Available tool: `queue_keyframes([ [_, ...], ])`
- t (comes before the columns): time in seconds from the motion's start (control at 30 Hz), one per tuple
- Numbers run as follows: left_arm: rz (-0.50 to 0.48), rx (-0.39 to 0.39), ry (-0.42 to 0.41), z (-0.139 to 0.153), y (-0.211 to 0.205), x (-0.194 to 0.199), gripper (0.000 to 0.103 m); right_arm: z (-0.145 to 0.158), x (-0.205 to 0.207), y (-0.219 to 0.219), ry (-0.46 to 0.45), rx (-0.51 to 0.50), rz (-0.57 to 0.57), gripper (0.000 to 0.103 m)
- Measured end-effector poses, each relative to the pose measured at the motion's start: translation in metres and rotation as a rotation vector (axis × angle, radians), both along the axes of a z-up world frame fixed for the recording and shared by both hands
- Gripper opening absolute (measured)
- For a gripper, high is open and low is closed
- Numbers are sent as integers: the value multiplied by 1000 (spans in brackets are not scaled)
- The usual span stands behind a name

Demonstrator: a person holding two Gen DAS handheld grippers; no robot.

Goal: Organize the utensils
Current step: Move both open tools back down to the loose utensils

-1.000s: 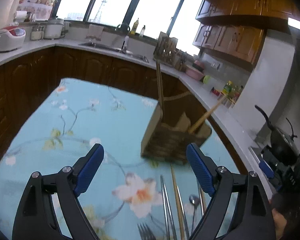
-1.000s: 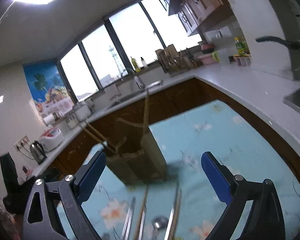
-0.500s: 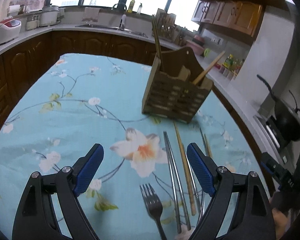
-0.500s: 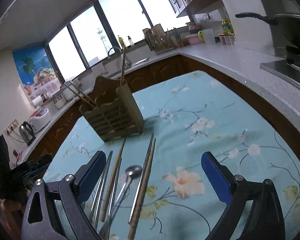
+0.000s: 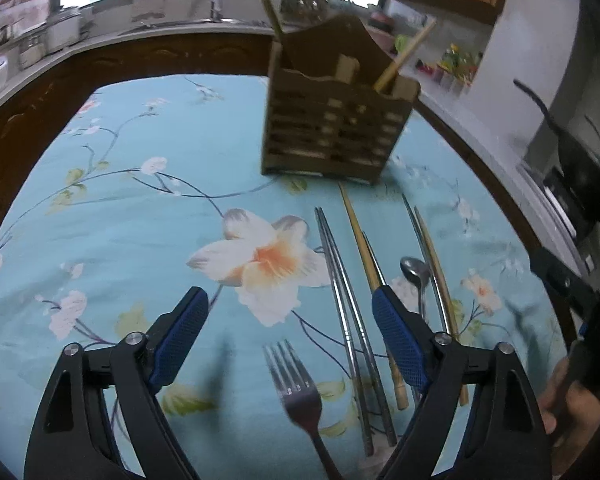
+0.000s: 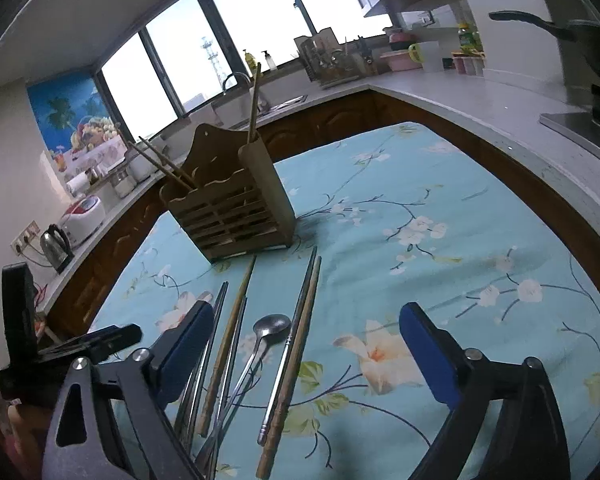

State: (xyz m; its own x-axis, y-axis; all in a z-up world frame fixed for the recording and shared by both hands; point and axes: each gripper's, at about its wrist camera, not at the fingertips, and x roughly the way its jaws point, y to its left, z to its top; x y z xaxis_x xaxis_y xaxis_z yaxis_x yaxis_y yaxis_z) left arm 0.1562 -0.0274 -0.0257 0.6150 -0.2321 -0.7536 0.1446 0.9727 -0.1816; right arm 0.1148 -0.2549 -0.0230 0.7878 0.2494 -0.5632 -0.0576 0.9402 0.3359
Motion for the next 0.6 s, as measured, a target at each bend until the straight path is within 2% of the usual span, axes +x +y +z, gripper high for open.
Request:
queue_keyframes([
  [0.23, -36, 24, 44, -7, -12, 16, 60, -6, 18, 7, 50, -22, 12, 62],
  [0.3, -39, 24, 54, -9, -13, 21, 59, -8, 26, 11, 69, -28, 25, 51],
  [0.37, -39, 25, 64, -11, -14, 26, 57, -9, 32, 16, 78, -35, 40, 48],
  [0.43, -46, 24, 72, -12, -16, 31, 52, -11, 42, 21, 91, -38, 61, 42],
  [0.5, -54, 31, 82, -14, -19, 36, 51, -14, 56, 27, 109, -48, 81, 31],
  [0.6, -70, 38, 99, -18, -24, 44, 48, -19, 74, 32, 142, -43, 105, 23],
])
